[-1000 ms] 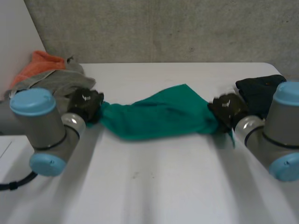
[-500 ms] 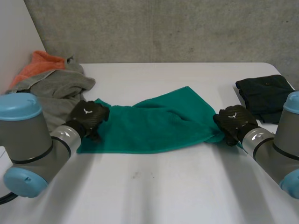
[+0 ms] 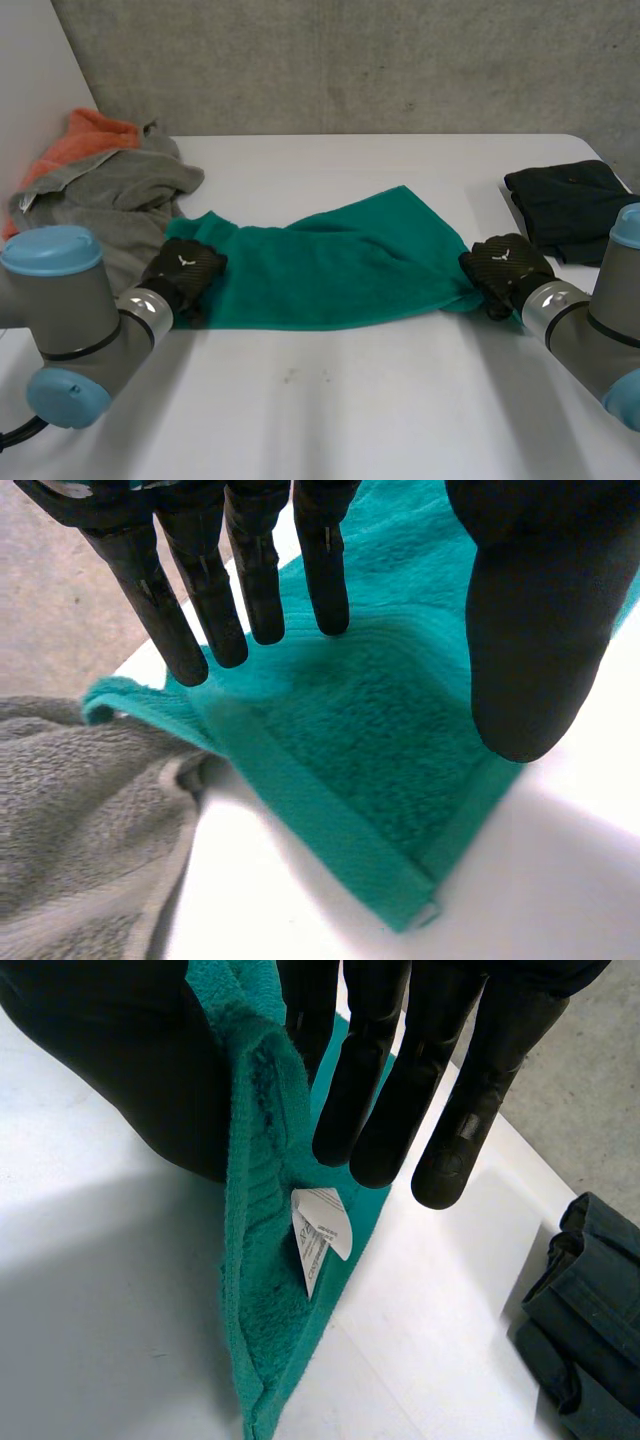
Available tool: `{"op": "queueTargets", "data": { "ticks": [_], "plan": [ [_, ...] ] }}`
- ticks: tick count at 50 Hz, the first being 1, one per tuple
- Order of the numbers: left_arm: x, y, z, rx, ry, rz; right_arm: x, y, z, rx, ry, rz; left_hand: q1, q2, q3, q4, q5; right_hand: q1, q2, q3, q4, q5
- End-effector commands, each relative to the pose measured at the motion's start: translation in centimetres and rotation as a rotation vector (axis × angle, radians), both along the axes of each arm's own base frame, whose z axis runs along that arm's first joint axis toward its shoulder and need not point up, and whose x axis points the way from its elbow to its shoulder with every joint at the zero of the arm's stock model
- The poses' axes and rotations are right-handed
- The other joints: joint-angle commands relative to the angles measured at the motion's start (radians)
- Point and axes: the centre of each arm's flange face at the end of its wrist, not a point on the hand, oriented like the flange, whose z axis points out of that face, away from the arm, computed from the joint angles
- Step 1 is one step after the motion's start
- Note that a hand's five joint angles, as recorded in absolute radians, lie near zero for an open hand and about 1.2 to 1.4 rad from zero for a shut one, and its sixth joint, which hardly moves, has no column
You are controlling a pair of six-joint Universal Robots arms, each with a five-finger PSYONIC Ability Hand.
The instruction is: Fold the laundry.
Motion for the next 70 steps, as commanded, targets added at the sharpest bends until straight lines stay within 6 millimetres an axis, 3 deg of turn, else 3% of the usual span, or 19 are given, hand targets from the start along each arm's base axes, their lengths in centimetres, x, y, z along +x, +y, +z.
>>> {"op": "queueTargets", "data": {
  "ticks": [1, 8, 12, 14, 18, 21, 24, 32, 36, 41, 43, 47, 49, 54, 58, 59, 65, 67, 70],
  "plan": [
    [0.0, -0.8, -0.7, -0.027, 0.011, 0.007, 0.0, 0.2, -0.1, 0.006, 0.002, 0.003, 0.187, 0.192, 0.19, 0.203, 0.204, 0.408, 0.216, 0.214, 0.207, 0.23],
    [-0.2, -1.2, -1.4, -0.023, 0.001, 0.002, 0.0, 0.3, -0.3, 0.011, 0.003, 0.003, 0.323, 0.327, 0.325, 0.338, 0.339, 0.408, 0.216, 0.214, 0.207, 0.23],
    [-0.3, -1.4, -1.6, -0.028, -0.009, -0.003, 0.0, 0.4, -0.4, 0.016, 0.004, 0.004, 0.545, 0.55, 0.548, 0.561, 0.562, 0.408, 0.216, 0.214, 0.207, 0.23],
    [-0.3, -1.5, -1.5, -0.035, -0.012, -0.003, -0.1, 0.4, -0.4, 0.015, 0.006, 0.003, 0.888, 0.892, 0.891, 0.903, 0.905, 0.408, 0.216, 0.214, 0.207, 0.23],
    [-0.3, -1.4, -0.8, -0.05, -0.015, 0.001, -0.2, 0.3, -0.3, 0.008, 0.014, -0.002, 0.91, 0.914, 0.912, 0.925, 0.926, 0.408, 0.216, 0.214, 0.207, 0.23],
    [-0.1, -1.0, 3.0, -0.122, 0.007, 0.026, -0.3, 0.2, 0.7, -0.022, 0.02, -0.006, 0.91, 0.914, 0.912, 0.925, 0.926, 0.408, 0.216, 0.214, 0.207, 0.23],
    [0.3, 0.7, 6.7, -0.153, 0.022, 0.041, -0.4, 0.8, 4.1, -0.081, 0.034, 0.008, 0.91, 0.914, 0.912, 0.925, 0.926, 0.408, 0.216, 0.214, 0.207, 0.23],
    [2.1, 6.0, 12.6, -0.014, 0.008, 0.055, -2.6, 3.6, 10.4, -0.088, 0.287, 0.073, 0.91, 0.914, 0.912, 0.925, 0.926, 0.408, 0.216, 0.214, 0.207, 0.23],
    [2.9, 8.2, 12.8, 0.133, -0.04, 0.053, -3.7, 5.6, 11.9, -0.055, 0.432, 0.133, 0.91, 0.914, 0.912, 0.925, 0.926, 0.408, 0.216, 0.214, 0.207, 0.23],
    [3.1, 9.0, 11.9, 0.226, -0.072, 0.054, -3.7, 6.4, 11.6, -0.028, 0.484, 0.179, 0.91, 0.914, 0.912, 0.925, 0.926, 0.408, 0.216, 0.214, 0.207, 0.23],
    [3.0, 8.5, 11.3, 0.231, -0.074, 0.054, -3.6, 6.3, 11.1, -0.01, 0.478, 0.18, 0.91, 0.914, 0.912, 0.925, 0.926, 0.408, 0.216, 0.214, 0.207, 0.23],
    [2.3, 5.7, 8.6, 0.234, -0.082, 0.065, -2.6, 4.2, 6.8, 0.076, 0.465, 0.197, 0.91, 0.914, 0.912, 0.925, 0.926, 0.408, 0.216, 0.214, 0.207, 0.23],
    [1.5, 3.1, 8.1, 0.185, -0.061, 0.061, -2.1, 3.1, 5.8, 0.061, 0.469, 0.187, 0.91, 0.914, 0.912, 0.925, 0.926, 0.408, 0.216, 0.214, 0.207, 0.23],
    [-0.8, -2.4, 9.1, 0.025, -0.011, 0.051, -0.5, -1.2, 6.5, -0.117, 0.49, 0.083, 0.91, 0.914, 0.912, 0.925, 0.926, 0.408, 0.216, 0.214, 0.207, 0.23],
    [-2.5, -7.2, 13.1, -0.213, 0.078, 0.051, 1.2, -5.5, 9.8, -0.357, 0.456, -0.02, 0.91, 0.914, 0.912, 0.925, 0.926, 0.408, 0.216, 0.214, 0.207, 0.23],
    [-2.8, -8.0, 14.4, -0.278, 0.101, 0.05, 1.7, -7.0, 12.1, -0.485, 0.415, -0.056, 0.91, 0.914, 0.912, 0.925, 0.926, 0.408, 0.216, 0.214, 0.207, 0.23],
    [-3.8, -11.1, 26.9, -0.894, 0.334, 0.076, 2.8, -9.7, 21.2, -0.963, 0.235, -0.176, 0.91, 0.914, 0.912, 0.925, 0.926, 0.408, 0.216, 0.214, 0.207, 0.23],
    [-3.9, -11.0, 28.3, -0.969, 0.368, 0.079, 2.8, -9.2, 24.6, -1.131, 0.173, -0.197, 0.91, 0.914, 0.912, 0.925, 0.926, 0.408, 0.216, 0.214, 0.207, 0.23],
    [-4.2, -10.6, 28.6, -0.976, 0.38, 0.073, 3.0, -8.4, 25.9, -1.204, 0.143, -0.183, 0.91, 0.914, 0.912, 0.925, 0.926, 0.408, 0.216, 0.214, 0.207, 0.23]
  ]
}}
